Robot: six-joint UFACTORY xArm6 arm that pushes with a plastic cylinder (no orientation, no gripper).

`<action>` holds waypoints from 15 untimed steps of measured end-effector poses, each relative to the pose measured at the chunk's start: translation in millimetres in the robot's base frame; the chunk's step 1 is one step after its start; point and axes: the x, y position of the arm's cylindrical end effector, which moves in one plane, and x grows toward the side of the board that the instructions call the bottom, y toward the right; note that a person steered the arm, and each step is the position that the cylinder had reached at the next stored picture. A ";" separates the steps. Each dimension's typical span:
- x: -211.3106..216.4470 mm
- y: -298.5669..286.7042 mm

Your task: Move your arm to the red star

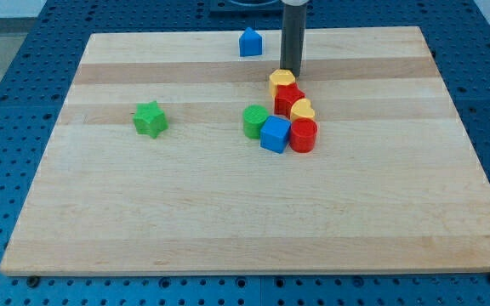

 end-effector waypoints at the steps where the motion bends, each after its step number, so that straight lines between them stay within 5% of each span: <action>1: 3.2 -9.2; 7: 118.8 -59.5; 10: 112.3 -19.9; 15: 40.8 -0.3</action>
